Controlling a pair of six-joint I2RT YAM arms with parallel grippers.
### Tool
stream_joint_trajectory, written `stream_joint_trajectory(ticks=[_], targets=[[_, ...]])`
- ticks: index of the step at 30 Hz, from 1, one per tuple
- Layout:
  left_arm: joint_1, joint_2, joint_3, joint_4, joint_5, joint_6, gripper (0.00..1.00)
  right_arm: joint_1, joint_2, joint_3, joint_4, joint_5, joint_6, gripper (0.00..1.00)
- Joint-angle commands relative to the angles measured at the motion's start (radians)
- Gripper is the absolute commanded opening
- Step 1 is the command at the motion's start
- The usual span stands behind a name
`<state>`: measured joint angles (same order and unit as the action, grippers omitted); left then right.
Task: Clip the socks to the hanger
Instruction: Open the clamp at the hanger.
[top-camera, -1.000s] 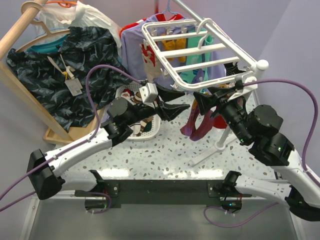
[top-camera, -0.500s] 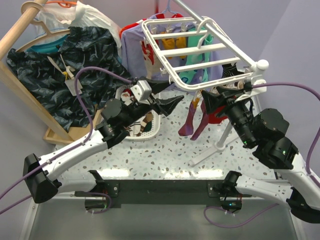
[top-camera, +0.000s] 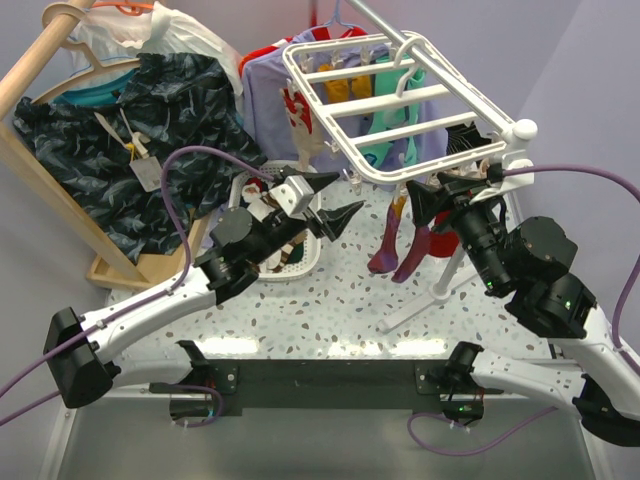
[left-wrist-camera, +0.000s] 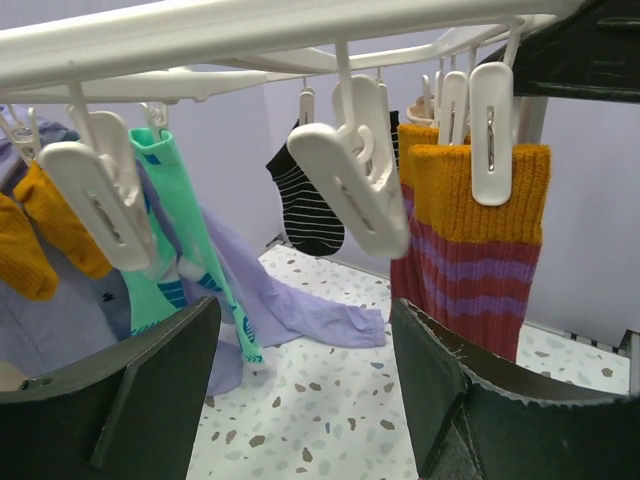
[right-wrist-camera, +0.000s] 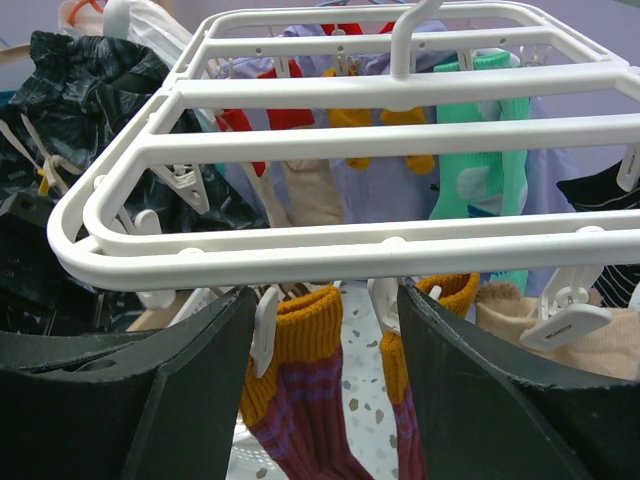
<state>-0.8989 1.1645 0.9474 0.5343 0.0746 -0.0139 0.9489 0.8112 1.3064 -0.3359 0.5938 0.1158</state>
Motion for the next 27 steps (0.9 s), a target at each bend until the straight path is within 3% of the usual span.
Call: stream_joint_trajectory(ticks=[1, 7, 20, 25, 27], targets=[[-0.005, -0.014, 0.02, 0.093, -0.055, 0.051, 0.74, 0.004, 0.003, -0.006, 0.023, 0.038, -0.011, 0.63], [-0.005, 0.012, 0.034, 0.142, -0.059, 0.112, 0.75, 0.004, -0.001, -0.009, 0.023, 0.031, -0.007, 0.63], [-0.005, 0.055, 0.083, 0.194, 0.014, 0.095, 0.73, 0.004, -0.003, -0.018, 0.023, 0.018, 0.007, 0.64], [-0.006, 0.063, 0.094, 0.194, 0.008, 0.081, 0.64, 0.004, -0.007, -0.019, 0.023, 0.021, 0.007, 0.64], [-0.006, 0.064, 0.094, 0.187, 0.002, 0.083, 0.52, 0.002, -0.007, -0.019, 0.023, 0.021, 0.008, 0.64]])
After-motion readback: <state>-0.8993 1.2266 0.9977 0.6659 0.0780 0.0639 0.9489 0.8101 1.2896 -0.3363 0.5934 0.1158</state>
